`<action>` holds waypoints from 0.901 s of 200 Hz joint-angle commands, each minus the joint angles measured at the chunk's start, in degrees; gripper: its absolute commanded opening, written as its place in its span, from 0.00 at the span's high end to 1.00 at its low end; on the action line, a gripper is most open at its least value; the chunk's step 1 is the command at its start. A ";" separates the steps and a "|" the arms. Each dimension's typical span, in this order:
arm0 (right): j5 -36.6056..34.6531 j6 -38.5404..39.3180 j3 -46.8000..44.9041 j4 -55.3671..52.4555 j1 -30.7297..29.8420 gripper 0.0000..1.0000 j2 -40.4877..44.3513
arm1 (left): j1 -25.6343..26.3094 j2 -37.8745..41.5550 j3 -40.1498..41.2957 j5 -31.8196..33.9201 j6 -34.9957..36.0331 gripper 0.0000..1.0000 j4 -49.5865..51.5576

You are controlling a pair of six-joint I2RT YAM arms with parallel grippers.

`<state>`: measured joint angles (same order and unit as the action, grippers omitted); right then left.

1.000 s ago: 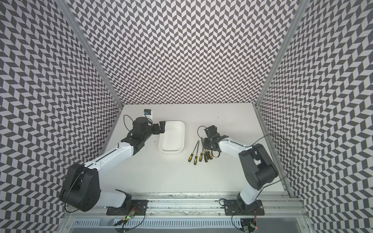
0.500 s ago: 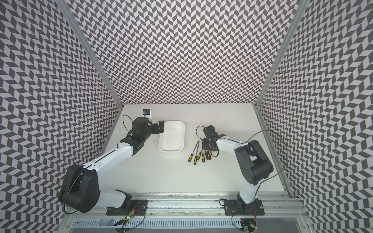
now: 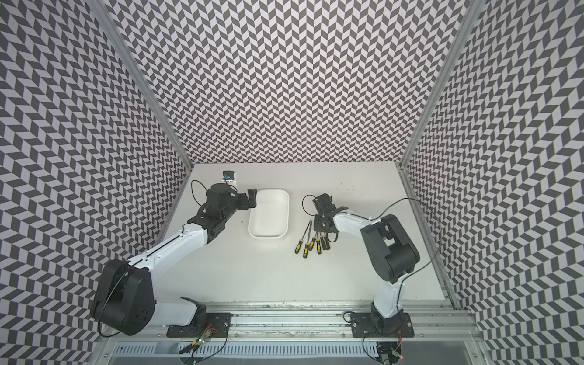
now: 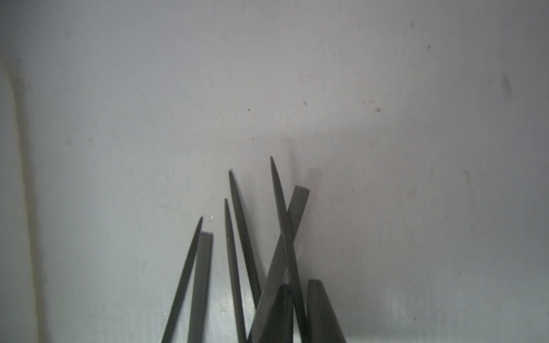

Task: Put the file tool into the storage box
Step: Pick up the file tool from the center of the board, then place the file tool in the storage box.

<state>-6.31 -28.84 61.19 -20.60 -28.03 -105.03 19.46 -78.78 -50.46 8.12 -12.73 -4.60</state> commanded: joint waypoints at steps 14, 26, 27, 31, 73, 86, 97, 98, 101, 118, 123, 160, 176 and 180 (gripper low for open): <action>-1.17 0.48 -1.42 -3.55 -0.32 1.00 -2.08 | -0.39 1.88 -1.08 0.54 -0.04 0.00 0.56; -1.83 0.64 -0.87 -4.07 -0.27 1.00 -1.07 | -0.44 1.84 -1.07 0.30 -0.10 0.00 0.47; -1.85 0.72 -0.79 -4.13 -0.27 1.00 -0.97 | -0.41 1.82 -1.10 0.31 -0.14 0.00 0.47; -1.90 0.92 -0.53 -4.23 -0.20 1.00 -0.61 | -0.41 1.79 -1.05 0.04 -0.20 0.00 0.47; 0.95 2.45 5.41 -5.99 0.94 1.00 5.89 | -0.38 1.32 -2.53 -5.45 -2.91 0.00 0.94; 3.37 2.27 7.34 -5.46 1.28 1.00 7.99 | -0.14 1.11 -3.21 -7.19 -3.89 0.00 1.32; 6.24 2.51 9.35 -5.15 1.74 1.00 9.08 | -0.06 0.79 -3.64 -8.70 -4.87 0.00 1.65; 6.40 2.49 9.46 -5.06 1.79 1.00 9.20 | -0.05 0.76 -3.70 -8.94 -4.95 0.00 1.63; 7.03 2.35 9.69 -4.60 1.90 1.00 9.51 | 0.02 0.71 -3.80 -9.38 -5.36 0.00 1.66; 13.46 2.10 9.40 0.21 2.30 1.00 11.51 | 0.37 0.08 -3.87 -12.57 -7.20 0.00 1.62; 15.83 1.84 8.83 2.09 2.41 1.00 11.99 | 0.55 -0.17 -3.78 -14.02 -7.51 0.00 1.34; 31.67 -4.72 3.32 19.80 4.45 1.00 13.24 | 4.13 -1.54 -4.02 -20.83 -9.50 0.00 -0.98; 32.44 -5.30 1.62 27.66 4.86 1.00 12.95 | 6.40 -2.71 -4.72 -22.55 -9.50 0.00 -2.34; 33.73 -5.84 1.63 28.88 4.79 1.00 12.65 | 7.15 -3.03 -4.94 -22.74 -9.50 0.00 -2.63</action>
<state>18.11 -31.18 65.12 -7.22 -23.94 -91.96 23.42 -80.25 -53.39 -9.04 -20.99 -4.34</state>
